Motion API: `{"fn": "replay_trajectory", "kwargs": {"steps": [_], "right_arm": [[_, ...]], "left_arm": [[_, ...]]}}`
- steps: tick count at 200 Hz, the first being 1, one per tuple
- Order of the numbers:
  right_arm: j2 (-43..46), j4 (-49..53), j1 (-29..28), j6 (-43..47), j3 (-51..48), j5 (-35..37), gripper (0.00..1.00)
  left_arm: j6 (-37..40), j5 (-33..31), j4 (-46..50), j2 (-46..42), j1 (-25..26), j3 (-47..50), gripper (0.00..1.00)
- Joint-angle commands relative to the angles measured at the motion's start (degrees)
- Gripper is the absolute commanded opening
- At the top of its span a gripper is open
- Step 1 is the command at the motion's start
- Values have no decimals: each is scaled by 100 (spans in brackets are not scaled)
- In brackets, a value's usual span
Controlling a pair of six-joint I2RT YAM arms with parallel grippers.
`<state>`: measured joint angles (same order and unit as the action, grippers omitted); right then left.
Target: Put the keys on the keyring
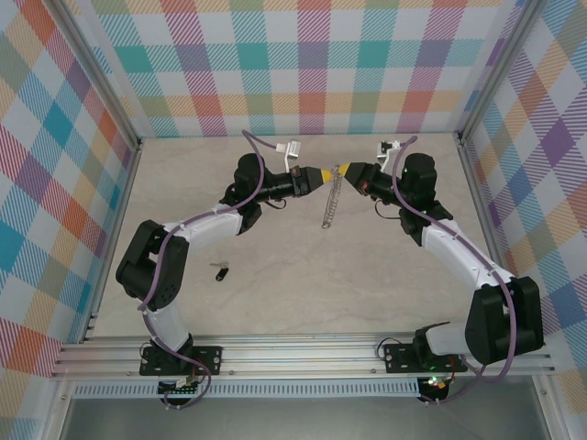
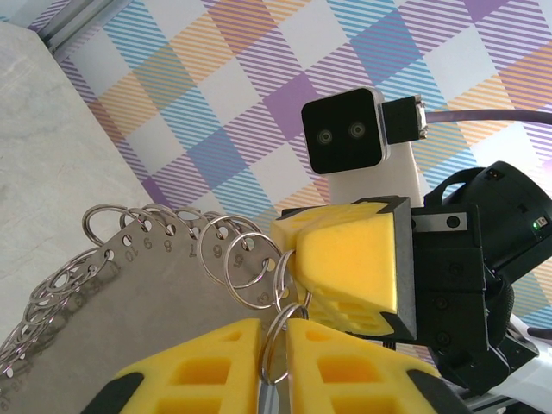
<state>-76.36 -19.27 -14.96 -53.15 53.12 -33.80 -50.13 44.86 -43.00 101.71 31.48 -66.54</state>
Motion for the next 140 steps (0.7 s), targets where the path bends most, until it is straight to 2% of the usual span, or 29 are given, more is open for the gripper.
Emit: {"fn": "replay_trajectory", "kwargs": {"steps": [1,23,40,96,110,118,130,140], "right_arm": [[132,-284,40,24,-21,5,0],[139,-266,37,39,-19,15,0],[134,-229,46,72,-13,44,0],[202,0,94,164,-132,172,0],[272,33,116,168,-207,149,22],[345,109,128,212,-251,137,31],[504,309,168,331,-324,145,42],[659,477,214,421,-392,145,46]], "left_arm": [[138,-13,-17,-267,51,45,12],[174,-30,39,-308,51,43,8],[291,-78,193,-369,51,37,0],[1403,-171,1329,-822,46,-208,0],[1706,-155,1622,-929,51,-299,0],[1877,-136,1798,-966,50,-376,0],[2206,-133,2116,-1044,51,-489,0],[2489,-117,2394,-1097,49,-603,0]]}}
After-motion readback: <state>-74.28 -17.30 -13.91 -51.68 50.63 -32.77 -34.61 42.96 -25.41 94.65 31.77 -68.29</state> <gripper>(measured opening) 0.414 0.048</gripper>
